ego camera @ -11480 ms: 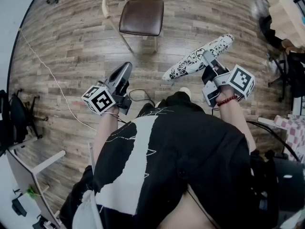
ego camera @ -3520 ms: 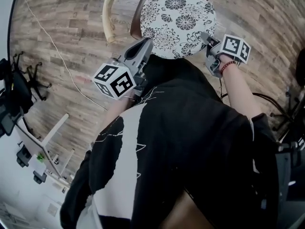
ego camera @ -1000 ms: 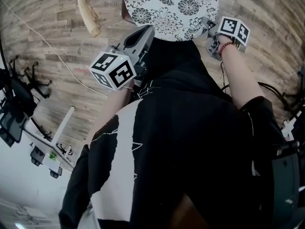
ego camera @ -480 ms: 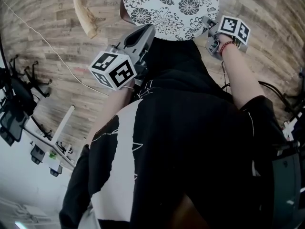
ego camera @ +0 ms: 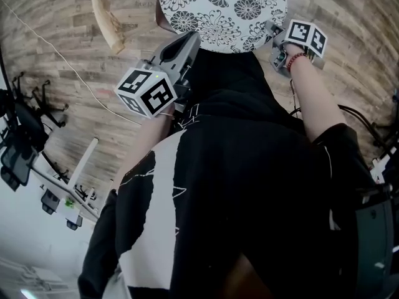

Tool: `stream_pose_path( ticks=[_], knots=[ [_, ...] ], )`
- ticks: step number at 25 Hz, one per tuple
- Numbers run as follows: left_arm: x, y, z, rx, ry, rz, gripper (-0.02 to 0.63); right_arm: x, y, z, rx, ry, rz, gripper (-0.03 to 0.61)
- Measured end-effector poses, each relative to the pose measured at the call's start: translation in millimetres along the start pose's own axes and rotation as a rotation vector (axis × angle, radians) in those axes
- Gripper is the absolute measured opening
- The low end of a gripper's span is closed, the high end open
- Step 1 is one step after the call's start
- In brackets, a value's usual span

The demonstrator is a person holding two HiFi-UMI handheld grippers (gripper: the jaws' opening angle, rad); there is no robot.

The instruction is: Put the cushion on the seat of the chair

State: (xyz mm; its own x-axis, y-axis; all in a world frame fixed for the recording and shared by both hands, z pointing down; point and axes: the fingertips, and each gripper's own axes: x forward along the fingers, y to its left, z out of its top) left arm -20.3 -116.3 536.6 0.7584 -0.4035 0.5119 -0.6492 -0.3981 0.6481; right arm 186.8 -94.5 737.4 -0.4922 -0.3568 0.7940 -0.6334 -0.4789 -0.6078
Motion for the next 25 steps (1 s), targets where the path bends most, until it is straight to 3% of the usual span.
stream_pose_path(
  ticks=[25],
  knots=[
    [9.2,18.0,2.2,0.004,0.018,-0.025,0.015,20.7,-11.2,3.0,0.031,-0.009,-0.030,0.032]
  ],
)
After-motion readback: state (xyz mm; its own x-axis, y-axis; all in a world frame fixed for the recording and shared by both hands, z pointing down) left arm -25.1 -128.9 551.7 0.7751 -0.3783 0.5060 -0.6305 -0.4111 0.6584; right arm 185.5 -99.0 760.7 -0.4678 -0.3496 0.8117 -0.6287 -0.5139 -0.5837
